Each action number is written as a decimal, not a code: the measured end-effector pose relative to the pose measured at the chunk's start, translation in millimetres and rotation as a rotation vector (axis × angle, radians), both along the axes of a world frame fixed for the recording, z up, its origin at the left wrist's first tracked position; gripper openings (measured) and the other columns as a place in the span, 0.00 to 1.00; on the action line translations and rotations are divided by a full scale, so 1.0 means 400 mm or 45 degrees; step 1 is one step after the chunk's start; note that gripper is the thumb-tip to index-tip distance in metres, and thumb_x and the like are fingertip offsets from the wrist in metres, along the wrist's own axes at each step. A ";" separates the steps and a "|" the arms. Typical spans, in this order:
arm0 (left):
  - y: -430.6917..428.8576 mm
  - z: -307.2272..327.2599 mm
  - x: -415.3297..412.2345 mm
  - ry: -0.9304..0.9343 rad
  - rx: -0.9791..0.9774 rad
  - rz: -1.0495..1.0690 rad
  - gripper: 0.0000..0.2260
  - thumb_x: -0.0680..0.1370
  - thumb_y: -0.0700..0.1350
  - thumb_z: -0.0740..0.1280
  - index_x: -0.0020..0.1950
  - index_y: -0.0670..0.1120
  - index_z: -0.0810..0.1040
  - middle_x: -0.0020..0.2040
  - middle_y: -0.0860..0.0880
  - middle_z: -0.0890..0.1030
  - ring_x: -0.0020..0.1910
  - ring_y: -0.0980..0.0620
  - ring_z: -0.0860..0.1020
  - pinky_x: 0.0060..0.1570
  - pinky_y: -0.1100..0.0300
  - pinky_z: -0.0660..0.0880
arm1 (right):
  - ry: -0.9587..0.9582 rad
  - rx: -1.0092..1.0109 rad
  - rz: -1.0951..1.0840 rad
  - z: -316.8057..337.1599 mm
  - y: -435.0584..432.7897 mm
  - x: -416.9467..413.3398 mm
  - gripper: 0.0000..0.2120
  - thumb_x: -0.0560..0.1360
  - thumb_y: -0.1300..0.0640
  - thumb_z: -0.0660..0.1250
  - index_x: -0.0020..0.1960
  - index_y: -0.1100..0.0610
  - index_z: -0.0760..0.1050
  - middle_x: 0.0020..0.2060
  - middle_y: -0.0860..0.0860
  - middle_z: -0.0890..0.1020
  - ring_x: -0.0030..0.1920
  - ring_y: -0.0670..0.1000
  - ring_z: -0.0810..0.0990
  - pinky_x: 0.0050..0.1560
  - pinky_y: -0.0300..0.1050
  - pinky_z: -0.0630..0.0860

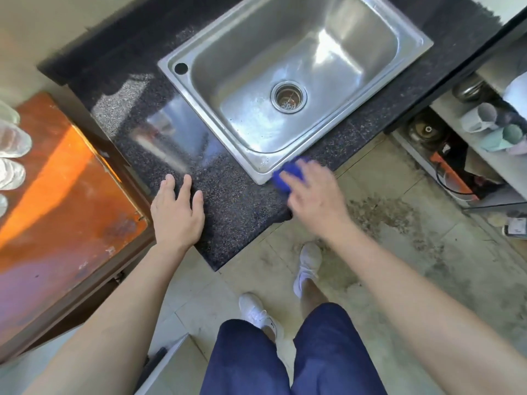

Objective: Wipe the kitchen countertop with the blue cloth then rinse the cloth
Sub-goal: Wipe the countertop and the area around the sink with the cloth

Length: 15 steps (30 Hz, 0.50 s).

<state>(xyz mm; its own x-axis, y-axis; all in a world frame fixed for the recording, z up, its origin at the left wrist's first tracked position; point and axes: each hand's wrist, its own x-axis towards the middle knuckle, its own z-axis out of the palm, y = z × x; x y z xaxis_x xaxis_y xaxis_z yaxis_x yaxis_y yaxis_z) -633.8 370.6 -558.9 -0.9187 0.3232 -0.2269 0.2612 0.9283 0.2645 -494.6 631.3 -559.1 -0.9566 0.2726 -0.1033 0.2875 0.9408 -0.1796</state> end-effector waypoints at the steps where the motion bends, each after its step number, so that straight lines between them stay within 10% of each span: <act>1: -0.004 -0.001 -0.004 0.003 0.000 -0.015 0.24 0.85 0.55 0.55 0.79 0.48 0.64 0.80 0.39 0.58 0.79 0.40 0.56 0.77 0.45 0.54 | -0.057 0.019 -0.145 0.007 0.065 -0.010 0.25 0.79 0.50 0.53 0.75 0.50 0.69 0.75 0.61 0.67 0.74 0.62 0.65 0.74 0.58 0.62; 7: -0.043 -0.002 -0.021 -0.045 0.002 -0.129 0.28 0.83 0.59 0.51 0.79 0.46 0.64 0.80 0.38 0.59 0.79 0.40 0.57 0.77 0.46 0.55 | 0.010 -0.121 -0.664 -0.009 0.035 -0.049 0.24 0.82 0.52 0.55 0.76 0.54 0.67 0.77 0.62 0.60 0.77 0.65 0.56 0.77 0.59 0.54; 15: -0.067 0.062 -0.077 -0.221 0.166 -0.170 0.20 0.85 0.50 0.55 0.71 0.40 0.74 0.75 0.38 0.69 0.75 0.41 0.66 0.73 0.49 0.62 | 0.098 -0.296 0.218 -0.022 -0.441 0.075 0.20 0.76 0.55 0.64 0.68 0.54 0.77 0.71 0.62 0.72 0.72 0.67 0.67 0.72 0.64 0.63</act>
